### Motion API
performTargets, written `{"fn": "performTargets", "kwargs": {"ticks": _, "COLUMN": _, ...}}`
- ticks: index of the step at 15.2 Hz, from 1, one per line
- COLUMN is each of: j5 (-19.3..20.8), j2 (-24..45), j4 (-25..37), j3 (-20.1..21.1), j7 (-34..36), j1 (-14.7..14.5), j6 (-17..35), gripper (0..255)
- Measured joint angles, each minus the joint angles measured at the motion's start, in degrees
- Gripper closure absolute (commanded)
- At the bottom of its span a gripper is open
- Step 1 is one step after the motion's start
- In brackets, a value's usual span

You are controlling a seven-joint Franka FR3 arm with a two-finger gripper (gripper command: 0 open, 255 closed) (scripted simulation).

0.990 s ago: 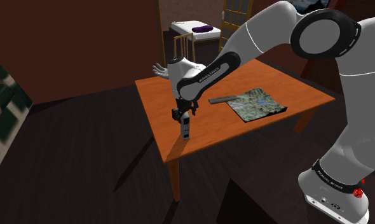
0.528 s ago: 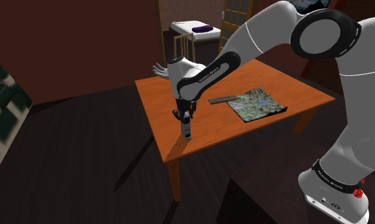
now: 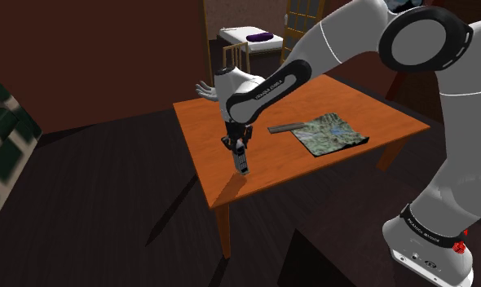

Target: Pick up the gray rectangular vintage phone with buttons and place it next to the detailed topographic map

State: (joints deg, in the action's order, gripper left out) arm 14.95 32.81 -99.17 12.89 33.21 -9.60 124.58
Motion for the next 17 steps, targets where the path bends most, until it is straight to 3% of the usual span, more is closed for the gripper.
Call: {"fn": "performTargets", "kwargs": {"ticks": 17, "j5": -2.4, "j2": -6.7, "j4": 3.2, "j3": 1.3, "j7": -2.1, "j1": 0.7, "j6": -9.6, "gripper": 255}}
